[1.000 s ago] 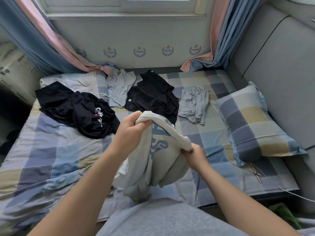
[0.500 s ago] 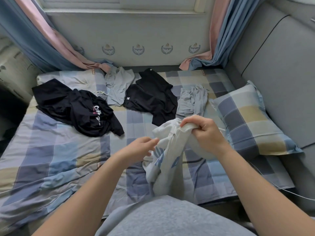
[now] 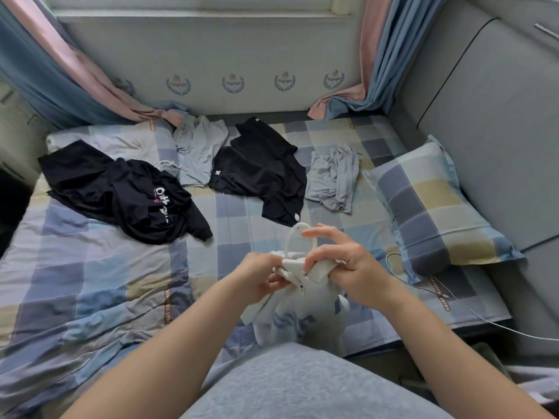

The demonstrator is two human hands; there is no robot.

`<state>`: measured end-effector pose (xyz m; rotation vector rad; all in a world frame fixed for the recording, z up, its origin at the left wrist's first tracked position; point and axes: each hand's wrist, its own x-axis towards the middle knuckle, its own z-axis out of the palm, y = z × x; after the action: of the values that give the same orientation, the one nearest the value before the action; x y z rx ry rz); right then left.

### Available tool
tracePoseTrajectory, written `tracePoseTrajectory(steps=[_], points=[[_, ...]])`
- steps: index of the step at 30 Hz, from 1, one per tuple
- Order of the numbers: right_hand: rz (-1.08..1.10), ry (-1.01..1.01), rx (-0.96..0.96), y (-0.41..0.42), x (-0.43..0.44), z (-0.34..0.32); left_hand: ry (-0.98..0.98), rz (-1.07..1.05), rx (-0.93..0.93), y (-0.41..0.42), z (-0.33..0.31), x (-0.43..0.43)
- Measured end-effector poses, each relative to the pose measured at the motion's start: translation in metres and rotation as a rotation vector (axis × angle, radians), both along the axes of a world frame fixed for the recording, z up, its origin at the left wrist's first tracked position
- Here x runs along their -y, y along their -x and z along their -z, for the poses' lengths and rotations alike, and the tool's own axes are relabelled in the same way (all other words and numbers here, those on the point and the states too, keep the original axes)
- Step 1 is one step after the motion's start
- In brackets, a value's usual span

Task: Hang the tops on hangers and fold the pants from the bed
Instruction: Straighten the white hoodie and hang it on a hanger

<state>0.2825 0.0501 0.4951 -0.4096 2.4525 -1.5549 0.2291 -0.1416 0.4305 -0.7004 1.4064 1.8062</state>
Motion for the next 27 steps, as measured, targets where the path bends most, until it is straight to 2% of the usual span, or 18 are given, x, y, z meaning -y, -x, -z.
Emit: tracePoseTrajectory(steps=[3, 8, 11, 13, 16, 21, 24, 27], points=[[0.125, -0.007, 0.047, -0.005, -0.01, 0.017, -0.133, -0.209, -0.016, 0.004, 0.001, 0.007], [0.271, -0.032, 0.245, -0.009, -0.01, 0.041, -0.224, -0.267, -0.095, 0.003, -0.015, 0.014], [0.3, 0.197, 0.555, -0.007, -0.009, 0.046, -0.289, -0.286, -0.137, 0.002, -0.026, 0.016], [0.431, 0.32, 0.834, -0.005, -0.012, 0.057, -0.308, -0.267, -0.179, 0.003, -0.034, 0.018], [0.604, 0.424, 1.059, -0.001, -0.018, 0.076, -0.278, -0.234, -0.226, 0.002, -0.043, 0.017], [0.607, 0.376, 1.349, -0.007, -0.005, 0.09, -0.232, -0.232, -0.285, 0.002, -0.046, 0.015], [0.533, 0.571, 1.43, -0.011, 0.014, 0.093, -0.218, -0.205, -0.304, 0.0, -0.049, 0.011], [0.59, 0.671, 1.275, -0.004, 0.027, 0.091, -0.194, -0.194, -0.31, 0.0, -0.051, 0.008]])
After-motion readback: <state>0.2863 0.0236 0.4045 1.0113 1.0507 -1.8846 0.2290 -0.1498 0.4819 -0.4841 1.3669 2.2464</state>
